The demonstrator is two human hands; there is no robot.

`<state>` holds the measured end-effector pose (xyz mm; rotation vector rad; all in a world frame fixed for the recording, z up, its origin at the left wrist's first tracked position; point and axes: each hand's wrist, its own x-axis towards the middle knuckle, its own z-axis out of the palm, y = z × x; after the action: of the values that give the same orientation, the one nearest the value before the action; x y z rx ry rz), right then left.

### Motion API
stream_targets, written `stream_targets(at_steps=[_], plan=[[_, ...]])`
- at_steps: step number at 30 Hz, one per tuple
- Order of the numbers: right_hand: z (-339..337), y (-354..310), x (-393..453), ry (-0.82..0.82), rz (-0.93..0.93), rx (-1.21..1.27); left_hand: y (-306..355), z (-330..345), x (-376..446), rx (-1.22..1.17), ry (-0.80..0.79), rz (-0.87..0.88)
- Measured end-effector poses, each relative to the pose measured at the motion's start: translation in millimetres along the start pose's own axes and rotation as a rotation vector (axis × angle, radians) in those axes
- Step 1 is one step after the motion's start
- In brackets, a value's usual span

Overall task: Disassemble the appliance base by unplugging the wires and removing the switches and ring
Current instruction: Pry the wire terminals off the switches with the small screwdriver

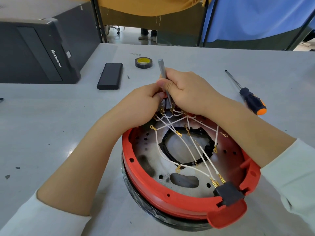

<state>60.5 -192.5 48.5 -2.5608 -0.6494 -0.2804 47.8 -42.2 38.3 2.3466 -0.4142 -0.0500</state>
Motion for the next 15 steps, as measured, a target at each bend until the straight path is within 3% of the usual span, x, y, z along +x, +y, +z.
stream_targets(at_steps=[4, 7, 10, 15], plan=[[-1, 2, -3, 0.029, 0.011, 0.104, -2, 1, 2, -0.021, 0.0, -0.004], [-5, 4, -7, 0.141, 0.049, 0.447, -2, 1, 1, -0.051, -0.002, -0.019], [-20, 9, -5, 0.217, 0.252, 0.75, -2, 0, -1, -0.034, -0.022, -0.025], [-28, 22, -14, 0.183, 0.354, 0.732, -3, 0, -1, -0.043, -0.045, -0.035]])
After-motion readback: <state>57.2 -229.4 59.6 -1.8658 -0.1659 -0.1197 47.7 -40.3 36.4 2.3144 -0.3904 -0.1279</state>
